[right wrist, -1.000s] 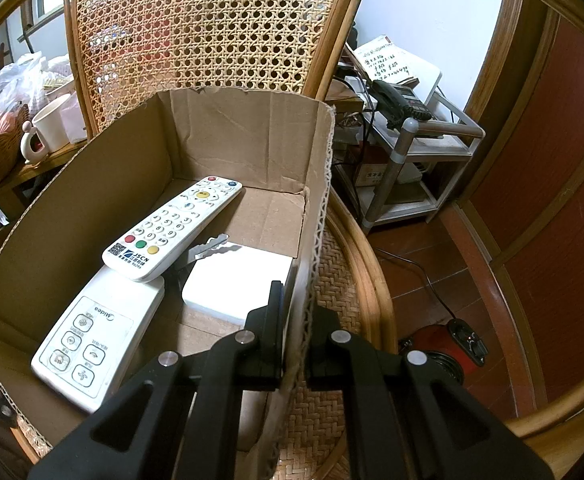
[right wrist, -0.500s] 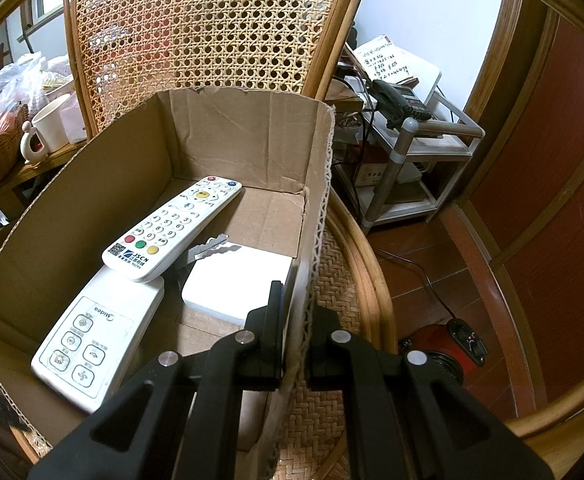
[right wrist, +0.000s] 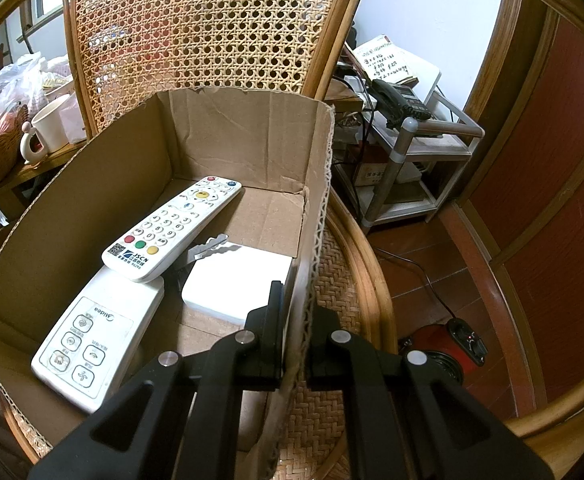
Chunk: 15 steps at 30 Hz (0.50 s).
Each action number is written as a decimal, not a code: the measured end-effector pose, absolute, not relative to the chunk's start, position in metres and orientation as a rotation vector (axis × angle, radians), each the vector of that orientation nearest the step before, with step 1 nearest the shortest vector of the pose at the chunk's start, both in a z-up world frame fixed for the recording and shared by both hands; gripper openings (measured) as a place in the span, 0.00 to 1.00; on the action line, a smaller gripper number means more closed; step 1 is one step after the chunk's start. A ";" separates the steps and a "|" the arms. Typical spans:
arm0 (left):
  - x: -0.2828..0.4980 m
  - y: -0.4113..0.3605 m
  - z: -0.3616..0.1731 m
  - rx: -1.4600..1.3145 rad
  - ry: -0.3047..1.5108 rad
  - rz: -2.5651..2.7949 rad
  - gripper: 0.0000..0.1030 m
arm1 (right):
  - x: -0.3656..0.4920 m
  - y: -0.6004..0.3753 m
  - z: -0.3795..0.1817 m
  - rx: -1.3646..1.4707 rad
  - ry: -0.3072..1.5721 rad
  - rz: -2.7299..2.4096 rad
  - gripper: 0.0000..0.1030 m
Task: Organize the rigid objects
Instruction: 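Grasp the key by its ring with the left gripper and lift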
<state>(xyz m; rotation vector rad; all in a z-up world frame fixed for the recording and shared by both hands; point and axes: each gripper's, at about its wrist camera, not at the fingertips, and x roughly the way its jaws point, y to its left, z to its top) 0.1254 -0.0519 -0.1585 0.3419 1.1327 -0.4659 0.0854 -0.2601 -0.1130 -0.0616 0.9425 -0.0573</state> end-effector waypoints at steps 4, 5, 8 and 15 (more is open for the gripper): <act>0.121 -0.059 -0.155 0.324 1.095 -0.519 0.51 | 0.086 -0.261 -0.114 -0.058 0.943 -0.058 0.09; 0.120 -0.062 -0.155 0.314 1.097 -0.527 0.43 | 0.086 -0.261 -0.114 -0.057 0.944 -0.058 0.09; 0.127 -0.062 -0.155 0.258 1.097 -0.492 0.20 | 0.085 -0.262 -0.114 -0.055 0.946 -0.057 0.09; 0.144 -0.042 -0.153 0.082 1.165 -0.471 0.06 | 0.085 -0.261 -0.114 -0.058 0.945 -0.057 0.09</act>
